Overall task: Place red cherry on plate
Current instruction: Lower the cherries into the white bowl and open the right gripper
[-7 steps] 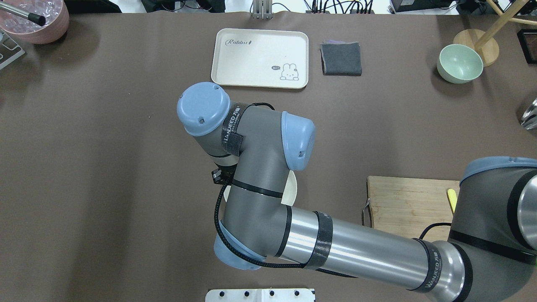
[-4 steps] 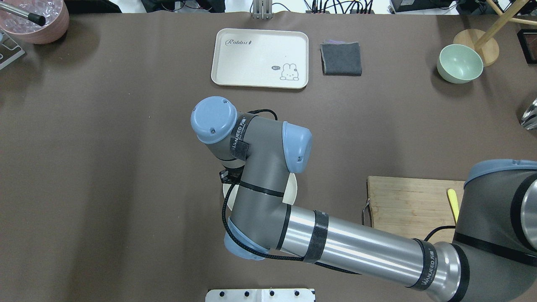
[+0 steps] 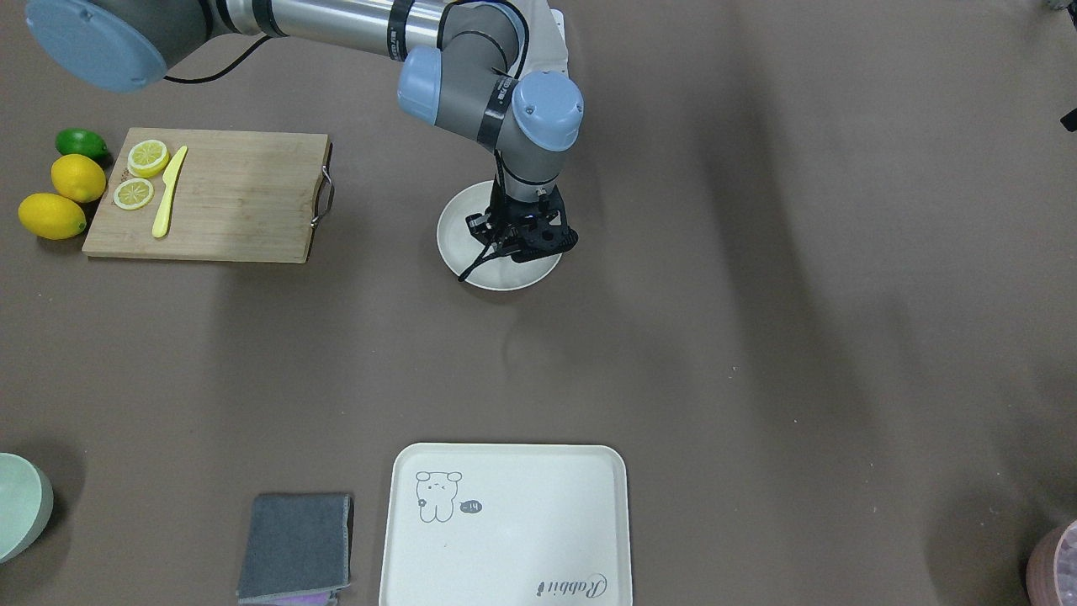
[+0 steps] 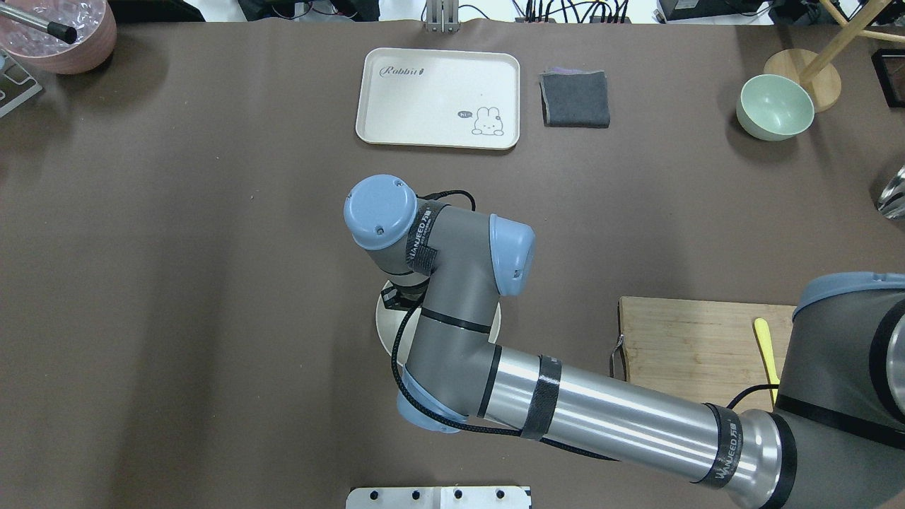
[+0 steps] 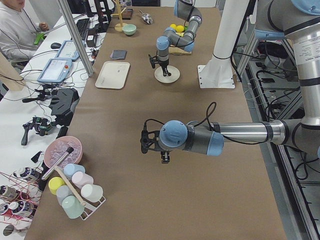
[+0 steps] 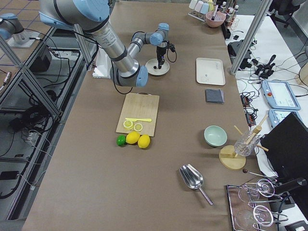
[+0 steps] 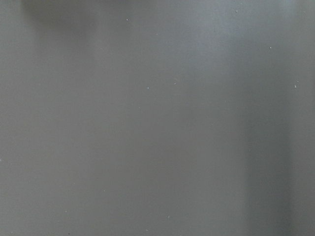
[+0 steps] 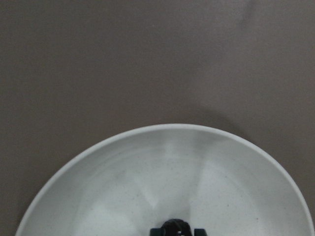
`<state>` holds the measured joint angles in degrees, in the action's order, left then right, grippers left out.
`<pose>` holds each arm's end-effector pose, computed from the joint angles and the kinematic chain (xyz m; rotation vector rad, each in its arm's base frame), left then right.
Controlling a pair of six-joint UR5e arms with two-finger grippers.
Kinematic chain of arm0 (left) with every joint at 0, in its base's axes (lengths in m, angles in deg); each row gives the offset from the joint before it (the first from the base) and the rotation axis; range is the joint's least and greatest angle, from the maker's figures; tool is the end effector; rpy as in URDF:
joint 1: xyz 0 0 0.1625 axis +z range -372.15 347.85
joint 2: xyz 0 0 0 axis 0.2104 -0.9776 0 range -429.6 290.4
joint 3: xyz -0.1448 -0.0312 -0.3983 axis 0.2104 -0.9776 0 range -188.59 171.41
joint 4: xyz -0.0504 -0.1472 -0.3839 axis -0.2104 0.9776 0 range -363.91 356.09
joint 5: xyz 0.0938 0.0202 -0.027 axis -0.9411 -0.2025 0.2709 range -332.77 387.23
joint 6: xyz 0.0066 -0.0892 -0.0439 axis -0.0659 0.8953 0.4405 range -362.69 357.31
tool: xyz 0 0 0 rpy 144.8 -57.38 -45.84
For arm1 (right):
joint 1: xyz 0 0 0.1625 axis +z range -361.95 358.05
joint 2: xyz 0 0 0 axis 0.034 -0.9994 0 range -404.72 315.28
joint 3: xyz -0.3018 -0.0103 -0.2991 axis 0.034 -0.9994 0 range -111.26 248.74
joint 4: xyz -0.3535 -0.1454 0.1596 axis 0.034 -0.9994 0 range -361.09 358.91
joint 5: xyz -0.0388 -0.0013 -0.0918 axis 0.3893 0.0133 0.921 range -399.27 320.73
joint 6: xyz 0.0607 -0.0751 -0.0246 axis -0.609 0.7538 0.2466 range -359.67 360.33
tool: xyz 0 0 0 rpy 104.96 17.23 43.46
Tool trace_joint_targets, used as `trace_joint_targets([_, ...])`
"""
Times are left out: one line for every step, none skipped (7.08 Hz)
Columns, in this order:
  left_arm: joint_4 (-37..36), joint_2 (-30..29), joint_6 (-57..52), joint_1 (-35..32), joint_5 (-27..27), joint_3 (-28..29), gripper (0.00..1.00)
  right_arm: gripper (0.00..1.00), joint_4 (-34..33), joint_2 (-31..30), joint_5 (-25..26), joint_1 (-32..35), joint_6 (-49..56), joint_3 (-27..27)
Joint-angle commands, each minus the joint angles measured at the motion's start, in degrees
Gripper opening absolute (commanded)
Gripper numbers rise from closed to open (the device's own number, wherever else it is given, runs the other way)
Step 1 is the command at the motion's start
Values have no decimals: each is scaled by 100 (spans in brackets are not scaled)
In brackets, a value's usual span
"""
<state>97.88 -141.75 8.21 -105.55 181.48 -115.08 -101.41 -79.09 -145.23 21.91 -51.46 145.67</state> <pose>-0.0653 -0.3645 0.6009 0.0892 1.1266 -0.1206 -0.6660 -0.4104 0.1650 0.0562 -0.6215 -0.3206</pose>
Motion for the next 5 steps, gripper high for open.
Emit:
trace_joint_targets([-10,-1,0,-2,0,40,98,100,-292,184,-74,65,-15,223])
trace_joint_targets([-1,-9,0,-2,0,67,98,100,-808,254,-205,92,-15,712])
trace_joint_targets([-10,-9,0,-2,0,67,98,100,-1396,246,-424,170,-6,1344])
trace_joint_targets([-10,-1,0,-2,9,67,98,100,-1846,185,-539,241,11,1820])
trace_joint_targets([-10,-1,0,15,9,67,98,100,-2146,-120,-584,407,90,2329])
